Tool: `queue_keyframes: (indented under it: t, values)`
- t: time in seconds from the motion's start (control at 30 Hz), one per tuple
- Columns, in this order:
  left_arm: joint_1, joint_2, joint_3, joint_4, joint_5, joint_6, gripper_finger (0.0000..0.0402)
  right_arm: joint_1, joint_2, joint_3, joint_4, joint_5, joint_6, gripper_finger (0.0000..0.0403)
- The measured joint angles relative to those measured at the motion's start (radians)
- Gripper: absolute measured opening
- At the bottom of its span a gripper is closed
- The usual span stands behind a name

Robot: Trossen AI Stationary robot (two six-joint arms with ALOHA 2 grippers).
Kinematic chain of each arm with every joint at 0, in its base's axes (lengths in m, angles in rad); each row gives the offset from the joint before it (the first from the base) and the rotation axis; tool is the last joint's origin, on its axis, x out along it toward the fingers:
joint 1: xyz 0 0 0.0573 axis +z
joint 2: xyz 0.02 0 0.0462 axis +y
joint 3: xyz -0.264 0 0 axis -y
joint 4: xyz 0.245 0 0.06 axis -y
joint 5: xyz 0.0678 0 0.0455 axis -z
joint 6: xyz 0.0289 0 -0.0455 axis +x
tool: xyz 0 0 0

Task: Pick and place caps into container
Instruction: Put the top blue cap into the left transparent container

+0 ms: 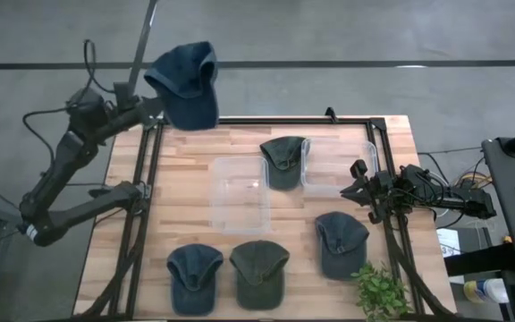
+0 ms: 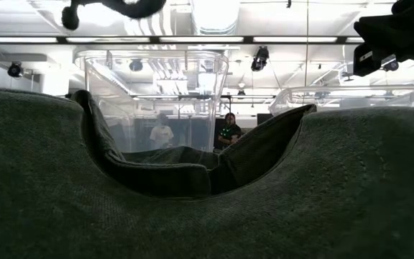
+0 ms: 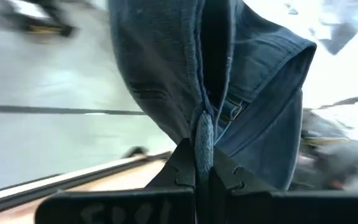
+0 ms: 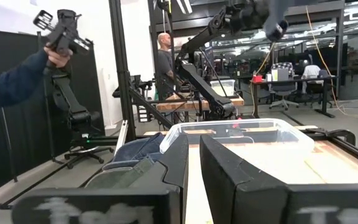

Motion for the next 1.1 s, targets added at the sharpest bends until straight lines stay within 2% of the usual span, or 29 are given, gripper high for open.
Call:
queue_keyframes:
  t: [0.57, 0.8, 0.97, 1.1]
  values:
    - [-0.003, 0.001, -0.001, 0.180, 0.547, -0.004, 0.0005, 0.000, 0.000, 0.000, 0.000, 0.000, 0.000, 0.0038]
    - [-0.010, 0.000, -0.001, 0.360, 0.684, -0.009, 0.0005, 0.000, 0.000, 0.000, 0.000, 0.000, -0.001, 0.0038]
    - [-0.022, -0.001, -0.001, 0.482, 0.715, -0.046, 0.0005, 0.000, 0.000, 0.000, 0.000, 0.000, -0.001, 0.0038]
    - [-0.035, -0.001, -0.001, 0.499, 0.727, -0.051, 0.0005, 0.000, 0.000, 0.000, -0.001, 0.000, -0.001, 0.0038]
